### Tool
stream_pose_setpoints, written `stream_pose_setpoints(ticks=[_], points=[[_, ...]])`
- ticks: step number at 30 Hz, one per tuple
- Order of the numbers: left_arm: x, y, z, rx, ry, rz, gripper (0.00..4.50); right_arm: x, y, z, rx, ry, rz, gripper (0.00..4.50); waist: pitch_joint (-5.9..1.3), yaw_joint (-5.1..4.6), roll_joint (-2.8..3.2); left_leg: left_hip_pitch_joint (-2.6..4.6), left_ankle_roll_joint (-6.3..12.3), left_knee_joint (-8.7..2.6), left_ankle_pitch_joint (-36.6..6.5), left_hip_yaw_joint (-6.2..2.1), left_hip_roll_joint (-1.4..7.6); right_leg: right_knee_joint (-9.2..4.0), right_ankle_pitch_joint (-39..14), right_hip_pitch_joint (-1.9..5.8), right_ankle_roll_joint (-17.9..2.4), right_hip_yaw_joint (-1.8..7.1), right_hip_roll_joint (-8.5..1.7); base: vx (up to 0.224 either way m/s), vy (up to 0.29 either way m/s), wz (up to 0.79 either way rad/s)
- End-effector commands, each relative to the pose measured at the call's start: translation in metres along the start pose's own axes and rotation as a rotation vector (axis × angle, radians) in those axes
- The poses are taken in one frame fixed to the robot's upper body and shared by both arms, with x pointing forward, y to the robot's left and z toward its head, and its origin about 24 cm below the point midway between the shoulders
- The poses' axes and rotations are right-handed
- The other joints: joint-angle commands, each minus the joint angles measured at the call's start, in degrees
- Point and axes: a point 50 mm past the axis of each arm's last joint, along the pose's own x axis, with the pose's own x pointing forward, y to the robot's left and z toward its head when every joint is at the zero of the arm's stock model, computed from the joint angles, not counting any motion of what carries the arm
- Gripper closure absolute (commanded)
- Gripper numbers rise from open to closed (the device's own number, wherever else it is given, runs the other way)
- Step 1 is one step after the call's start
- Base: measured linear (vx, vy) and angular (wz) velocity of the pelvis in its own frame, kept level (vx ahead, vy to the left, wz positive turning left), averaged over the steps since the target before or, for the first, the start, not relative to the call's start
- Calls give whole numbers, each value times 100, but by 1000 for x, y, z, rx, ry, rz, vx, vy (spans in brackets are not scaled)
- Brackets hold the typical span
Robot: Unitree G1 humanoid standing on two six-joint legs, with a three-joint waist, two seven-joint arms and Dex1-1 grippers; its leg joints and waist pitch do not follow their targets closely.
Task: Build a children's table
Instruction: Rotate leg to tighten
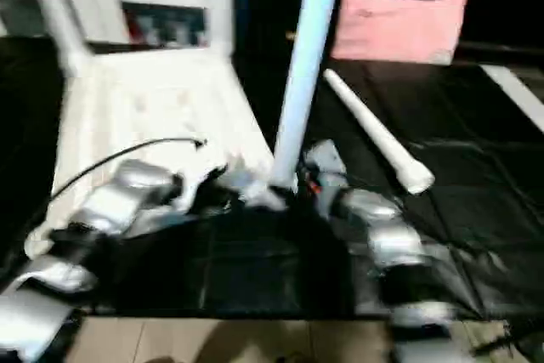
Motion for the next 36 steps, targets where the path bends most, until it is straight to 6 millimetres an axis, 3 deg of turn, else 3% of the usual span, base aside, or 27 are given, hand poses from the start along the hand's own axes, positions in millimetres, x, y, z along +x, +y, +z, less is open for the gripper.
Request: stream_pose_setpoints(ticks=[1,2,4,7,9,11,15,20,21,23,24,27,28,32,36], points=[[15,-8,39,-44,-164,78,450,33,41,-7,104,56,14,182,-408,40,13,-51,56,-364,-954,-12,31,-532,-2086,314,-834,238,-402,0,0,0],[18,-8,43,-56,-176,94,450,38,44,-5,115,57,-8,182,-414,1,24,-43,27,-356,-1015,-15,18,-539,-2098,313,-864,226,-391,0,0,0],[20,-8,47,-65,-187,117,450,43,47,-2,115,63,-39,182,-439,14,26,-46,108,-352,-920,-16,29,-517,-1767,340,-917,240,-396,0,0,0],[21,-8,51,-52,-184,144,450,47,50,2,131,55,-85,182,-467,16,44,-62,245,-349,-661,-3,31,-444,-1000,370,-1127,252,-386,0,0,0],[20,-8,50,-43,-174,140,450,48,51,1,144,53,-85,112,-466,31,43,-63,336,-349,-560,9,35,-419,-681,384,-1220,259,-383,0,0,0],[20,-7,47,-35,-160,145,450,48,52,1,150,56,-103,112,-452,31,51,-59,356,-355,-634,15,36,-434,-743,386,-1233,261,-392,0,0,0],[18,-3,42,-20,-143,161,450,44,45,0,116,44,-133,64,-415,1,55,-41,240,-380,-963,2,40,-515,-1485,366,-1048,248,-399,0,0,0],[15,2,36,8,-128,185,450,30,31,1,87,9,-157,23,-421,9,47,-49,242,-384,-963,-1,39,-519,-1475,367,-939,264,-391,0,0,0],[15,3,36,24,-133,189,450,24,27,1,71,7,-163,18,-420,10,25,-53,266,-381,-940,1,39,-514,-1443,365,-944,262,-392,0,0,0],[14,4,33,47,-120,195,450,11,18,1,86,-33,-165,6,-412,45,34,-31,316,-379,-985,8,47,-543,-1510,352,-889,267,-395,0,0,0],[14,5,30,73,-121,212,450,-6,7,5,114,-104,-188,6,-415,50,25,-48,332,-388,-934,0,47,-540,-1494,364,-874,263,-389,0,0,0],[14,3,31,45,-154,182,450,-17,0,6,129,-153,-214,6,-421,81,25,-44,342,-383,-911,8,58,-541,-1467,348,-881,267,-403,0,0,0],[14,2,32,15,-184,164,406,-23,-3,7,140,-181,-216,0,-420,91,49,-46,326,-382,-901,6,55,-534,-1474,348,-905,267,-404,0,0,0],[12,-1,34,3,-224,123,376,-32,-7,7,170,-197,-224,0,-420,116,36,-53,344,-382,-859,10,60,-519,-1354,348,-989,263,-399,0,0,0],[0,6,36,-7,-294,124,347,-43,-3,8,314,-257,-93,0,-412,135,33,-53,384,-385,-933,10,52,-550,-1543,349,-891,257,-395,0,0,0]])
